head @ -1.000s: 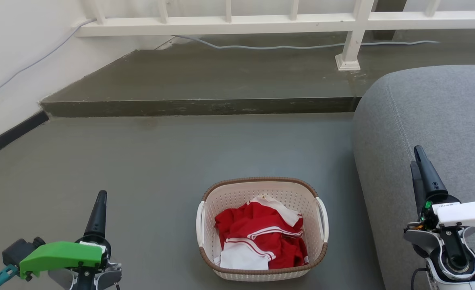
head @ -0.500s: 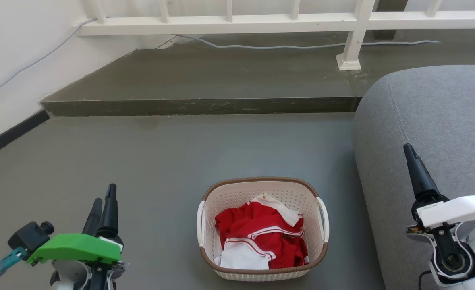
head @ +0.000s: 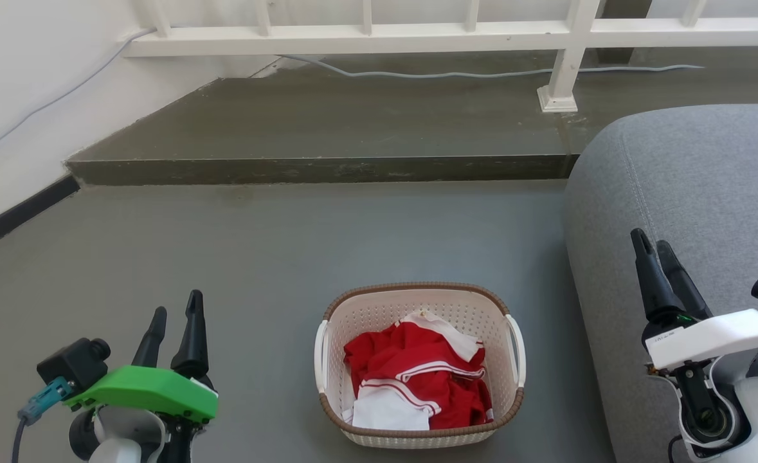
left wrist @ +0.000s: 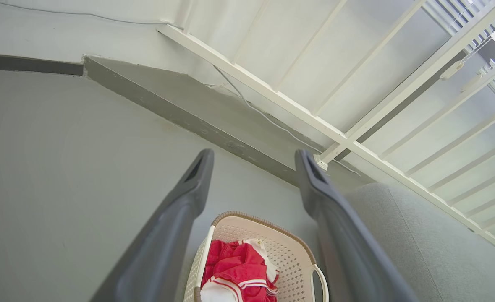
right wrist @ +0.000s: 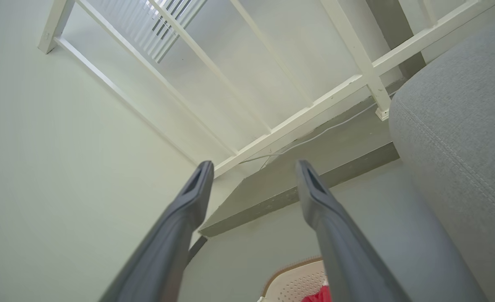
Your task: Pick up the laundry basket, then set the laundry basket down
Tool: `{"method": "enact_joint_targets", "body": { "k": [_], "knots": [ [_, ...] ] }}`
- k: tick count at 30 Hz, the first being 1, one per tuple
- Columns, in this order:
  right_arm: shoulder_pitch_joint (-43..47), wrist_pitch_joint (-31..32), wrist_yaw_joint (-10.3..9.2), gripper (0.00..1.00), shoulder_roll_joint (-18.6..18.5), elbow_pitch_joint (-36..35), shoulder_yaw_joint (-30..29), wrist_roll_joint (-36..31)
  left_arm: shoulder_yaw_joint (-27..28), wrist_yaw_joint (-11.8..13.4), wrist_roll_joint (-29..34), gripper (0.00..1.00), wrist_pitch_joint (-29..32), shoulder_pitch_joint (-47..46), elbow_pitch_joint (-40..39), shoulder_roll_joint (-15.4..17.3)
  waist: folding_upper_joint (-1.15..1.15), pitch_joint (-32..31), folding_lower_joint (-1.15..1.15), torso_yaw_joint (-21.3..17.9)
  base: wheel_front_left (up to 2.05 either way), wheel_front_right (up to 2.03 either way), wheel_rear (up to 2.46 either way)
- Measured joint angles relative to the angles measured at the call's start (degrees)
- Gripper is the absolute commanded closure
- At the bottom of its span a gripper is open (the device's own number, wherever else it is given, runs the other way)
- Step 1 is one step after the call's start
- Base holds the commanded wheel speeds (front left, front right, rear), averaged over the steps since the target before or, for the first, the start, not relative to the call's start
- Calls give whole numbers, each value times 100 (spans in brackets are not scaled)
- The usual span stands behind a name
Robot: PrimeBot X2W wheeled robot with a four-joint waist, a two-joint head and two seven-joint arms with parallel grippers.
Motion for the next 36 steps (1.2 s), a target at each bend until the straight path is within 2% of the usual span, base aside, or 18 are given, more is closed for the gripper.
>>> {"method": "enact_joint_targets", "body": {
  "k": [2, 36],
  "knots": [
    [-1, -44, -42, 0, 5, -9, 20, -180, -29, 21, 130, 0, -41, -36, -9, -7, 0, 1, 0, 3, 0, 0, 0],
    [-35, -733, -35, 0, 102, -219, 288, -2863, -419, 192, 2676, 0, -728, -162, -249, -23, 0, -22, 0, 39, 0, 0, 0]
  ]
}}
